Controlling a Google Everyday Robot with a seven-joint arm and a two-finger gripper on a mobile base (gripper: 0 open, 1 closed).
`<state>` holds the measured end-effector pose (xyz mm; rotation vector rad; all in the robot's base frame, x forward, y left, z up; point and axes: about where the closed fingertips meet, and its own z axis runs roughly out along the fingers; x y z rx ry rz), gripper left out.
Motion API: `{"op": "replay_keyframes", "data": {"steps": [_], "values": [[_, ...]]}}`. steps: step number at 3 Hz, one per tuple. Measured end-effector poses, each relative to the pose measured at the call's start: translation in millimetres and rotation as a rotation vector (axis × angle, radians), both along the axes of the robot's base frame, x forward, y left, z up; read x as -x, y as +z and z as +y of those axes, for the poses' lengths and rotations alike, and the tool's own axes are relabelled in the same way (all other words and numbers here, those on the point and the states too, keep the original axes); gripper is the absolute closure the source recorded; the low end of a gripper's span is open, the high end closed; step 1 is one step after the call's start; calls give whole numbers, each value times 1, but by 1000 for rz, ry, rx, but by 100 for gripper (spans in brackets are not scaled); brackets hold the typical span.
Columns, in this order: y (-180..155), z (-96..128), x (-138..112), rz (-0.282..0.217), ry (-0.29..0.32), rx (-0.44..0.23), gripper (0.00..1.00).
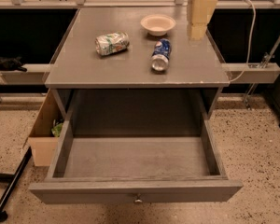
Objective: Place 7up can into top drawer
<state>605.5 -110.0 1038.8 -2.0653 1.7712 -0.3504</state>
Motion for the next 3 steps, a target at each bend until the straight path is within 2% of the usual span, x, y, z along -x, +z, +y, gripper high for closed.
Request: {"op": "replay_keyframes", "data": {"steps": [1,2,3], "values": [[-25,3,-11,38,11,-5,0],[-24,4,-12,31,12,-7,0],[-18,18,-24,14,37,10,0]]}}
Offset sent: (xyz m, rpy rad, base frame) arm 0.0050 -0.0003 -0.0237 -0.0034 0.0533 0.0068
